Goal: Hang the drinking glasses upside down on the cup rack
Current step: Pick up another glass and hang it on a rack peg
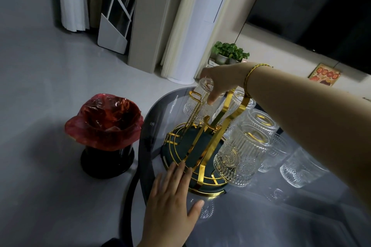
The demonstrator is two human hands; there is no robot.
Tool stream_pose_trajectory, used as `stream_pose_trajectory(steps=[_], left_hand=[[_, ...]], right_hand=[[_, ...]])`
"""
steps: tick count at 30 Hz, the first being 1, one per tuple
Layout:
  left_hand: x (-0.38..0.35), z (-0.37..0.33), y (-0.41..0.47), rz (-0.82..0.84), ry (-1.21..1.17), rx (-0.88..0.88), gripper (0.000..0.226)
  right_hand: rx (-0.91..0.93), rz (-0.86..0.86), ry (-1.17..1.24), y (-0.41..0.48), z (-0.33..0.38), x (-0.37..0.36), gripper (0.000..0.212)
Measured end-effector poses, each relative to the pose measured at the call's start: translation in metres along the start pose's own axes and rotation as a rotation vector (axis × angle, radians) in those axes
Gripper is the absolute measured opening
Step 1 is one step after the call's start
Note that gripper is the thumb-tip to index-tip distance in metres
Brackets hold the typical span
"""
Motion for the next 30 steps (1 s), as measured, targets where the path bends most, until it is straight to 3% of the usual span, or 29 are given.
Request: stream_pose_trajectory(steps=[3, 14, 19, 24, 26, 28, 30], left_hand=[[-0.001, 0.000, 0.000, -0.019, 0.032, -0.017, 0.066], [0.001, -0.001, 0.001, 0.034, 0.004, 0.012, 0.071], [-0.006, 0.000, -0.003, 0.074, -0.189, 0.034, 0.067], [-0.008, 0.004, -0.007, 0.129, -0.065, 0.036, 0.068], [-0.009, 0.000, -0.007, 0.155, -0.013, 0.029, 0.076], [-0.002, -0.009, -0.009, 0.119, -0.018, 0.027, 0.100], [0.008, -0.021, -0.014, 0.075, -0.043, -0.014, 0.099]], right_hand=[[0.007, -0.005, 0.004, 0.001, -0.001, 0.000, 0.085], [0.003, -0.036, 0.149, -0.002, -0.005, 0.006, 0.086], [0.041, -0.220, 0.280, -0.035, -0.011, 0.027, 0.063], [0.064, -0.420, 0.302, -0.099, -0.037, 0.039, 0.045], [0.043, -0.482, 0.327, -0.130, -0.055, 0.035, 0.044], [0.010, -0.540, 0.348, -0.163, -0.079, 0.024, 0.042], [-0.035, -0.577, 0.413, -0.188, -0.102, 0.006, 0.039]])
Point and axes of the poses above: each hand's wrist, its own y-axis towards the middle knuckle, its own x-axis out of the back of the hand, z = x × y, the point moved 7 cm from there along y, towards the middle knuckle, and after that the axes turned 1 degree about z, right-handed, at the moved point
